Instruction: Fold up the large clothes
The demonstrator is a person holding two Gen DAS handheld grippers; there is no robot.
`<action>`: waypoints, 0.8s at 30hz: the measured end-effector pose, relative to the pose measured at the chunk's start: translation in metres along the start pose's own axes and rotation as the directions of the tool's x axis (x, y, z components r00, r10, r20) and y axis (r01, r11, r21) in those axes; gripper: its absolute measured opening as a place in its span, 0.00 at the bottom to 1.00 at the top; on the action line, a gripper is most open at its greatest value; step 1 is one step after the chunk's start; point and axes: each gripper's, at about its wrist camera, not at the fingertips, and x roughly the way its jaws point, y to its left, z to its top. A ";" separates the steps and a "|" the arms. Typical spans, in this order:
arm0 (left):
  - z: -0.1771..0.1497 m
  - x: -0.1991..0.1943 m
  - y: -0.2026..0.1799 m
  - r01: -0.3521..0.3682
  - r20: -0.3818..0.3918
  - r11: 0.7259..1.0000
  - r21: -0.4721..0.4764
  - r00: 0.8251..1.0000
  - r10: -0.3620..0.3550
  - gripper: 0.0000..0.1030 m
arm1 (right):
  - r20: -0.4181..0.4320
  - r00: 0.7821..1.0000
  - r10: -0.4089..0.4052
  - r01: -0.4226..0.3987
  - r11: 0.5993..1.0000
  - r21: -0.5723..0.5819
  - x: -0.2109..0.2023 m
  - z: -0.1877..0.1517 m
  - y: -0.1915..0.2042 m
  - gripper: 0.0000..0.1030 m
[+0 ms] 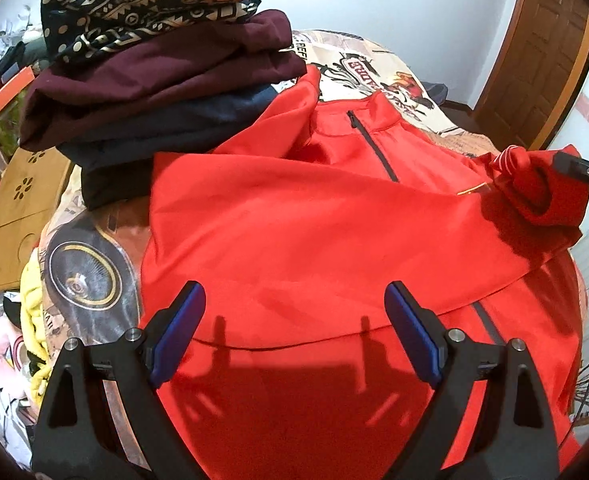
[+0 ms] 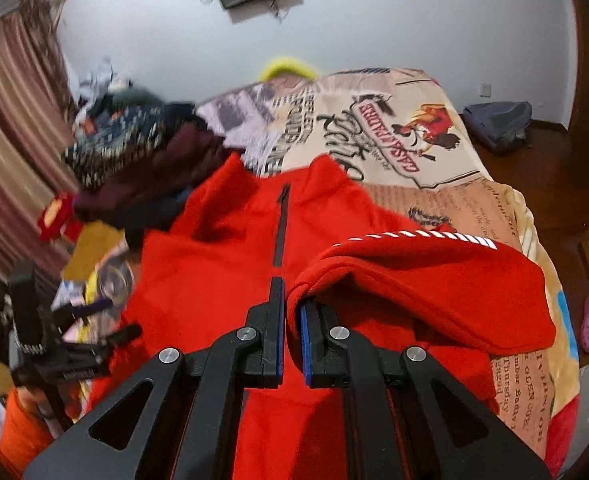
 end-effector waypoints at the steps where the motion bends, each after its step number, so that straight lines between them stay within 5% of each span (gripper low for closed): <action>1: -0.001 0.001 0.000 -0.005 -0.003 1.000 0.002 1.000 0.005 0.88 | -0.009 1.000 -0.012 0.011 1.000 -0.021 -0.003 -0.001 0.001 0.06; 5: -0.003 0.004 -0.001 -0.001 -0.010 1.000 -0.003 1.000 0.001 0.88 | 0.000 1.000 -0.009 0.008 1.000 -0.026 -0.021 0.005 -0.002 0.13; 7: -0.002 0.004 -0.003 0.005 -0.008 1.000 -0.006 1.000 -0.005 0.88 | 0.020 1.000 0.013 -0.013 1.000 -0.008 -0.031 0.006 -0.005 0.32; 9: -0.001 0.003 -0.006 0.014 -0.002 1.000 -0.007 1.000 -0.014 0.88 | 0.062 0.998 0.007 -0.008 1.000 0.008 -0.041 0.005 -0.006 0.38; 16: 0.004 0.001 -0.016 0.033 0.014 0.999 -0.002 0.999 -0.033 0.88 | 0.138 0.986 -0.097 0.077 0.987 0.143 -0.067 0.001 -0.053 0.42; 21: 0.002 0.000 -0.022 0.038 0.015 0.999 0.007 0.999 -0.038 0.88 | 0.048 0.991 -0.128 0.101 0.921 0.375 -0.043 -0.016 -0.118 0.43; 24: 0.000 0.001 -0.023 0.032 0.011 0.999 0.012 0.999 -0.032 0.88 | 0.006 0.995 -0.102 0.082 0.832 0.548 -0.022 -0.037 -0.160 0.43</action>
